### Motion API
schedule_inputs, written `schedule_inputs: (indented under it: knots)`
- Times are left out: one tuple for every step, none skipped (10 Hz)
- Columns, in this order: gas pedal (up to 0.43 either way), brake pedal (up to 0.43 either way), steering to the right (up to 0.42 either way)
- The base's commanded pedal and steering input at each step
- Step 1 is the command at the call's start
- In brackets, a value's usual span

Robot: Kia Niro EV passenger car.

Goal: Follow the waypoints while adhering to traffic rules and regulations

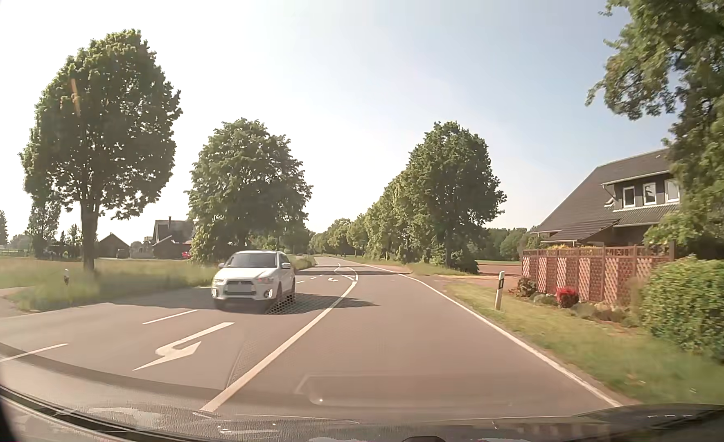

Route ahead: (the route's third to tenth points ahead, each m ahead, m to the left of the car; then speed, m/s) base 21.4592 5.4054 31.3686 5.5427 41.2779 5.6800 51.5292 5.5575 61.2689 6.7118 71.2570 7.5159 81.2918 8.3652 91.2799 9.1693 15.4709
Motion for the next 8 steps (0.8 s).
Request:
schedule_inputs:
  knots:
    - [0.449,0.0,-0.003]
    - [0.449,0.0,-0.003]
    - [0.441,0.0,-0.003]
    - [0.441,0.0,-0.003]
    - [0.441,0.0,-0.003]
    - [0.421,0.0,-0.003]
    - [0.421,0.0,-0.005]
    - [0.421,0.0,-0.006]
